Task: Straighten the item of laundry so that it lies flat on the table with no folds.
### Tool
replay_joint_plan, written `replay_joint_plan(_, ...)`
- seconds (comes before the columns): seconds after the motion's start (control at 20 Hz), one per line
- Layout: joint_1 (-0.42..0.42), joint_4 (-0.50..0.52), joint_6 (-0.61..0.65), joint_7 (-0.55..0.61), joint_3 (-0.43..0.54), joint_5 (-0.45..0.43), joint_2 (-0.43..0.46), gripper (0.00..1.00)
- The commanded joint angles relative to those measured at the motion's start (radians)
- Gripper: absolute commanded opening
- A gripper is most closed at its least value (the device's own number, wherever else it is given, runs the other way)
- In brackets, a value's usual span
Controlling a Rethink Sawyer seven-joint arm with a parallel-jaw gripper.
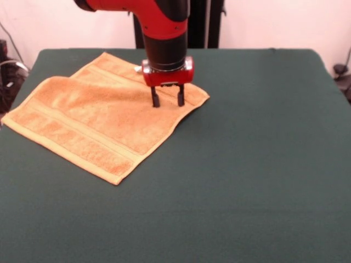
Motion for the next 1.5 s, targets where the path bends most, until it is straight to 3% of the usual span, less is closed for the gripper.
replay_joint_plan(0.05,0.068,-0.017,-0.113,0.228,0.067,0.077,0.134,1.0)
replay_joint_plan(0.95,0.178,0.026,-0.041,0.284,0.013,0.252,0.059,1.0)
replay_joint_plan(1.5,0.078,0.102,-0.037,0.149,0.017,0.19,-0.032,1.0)
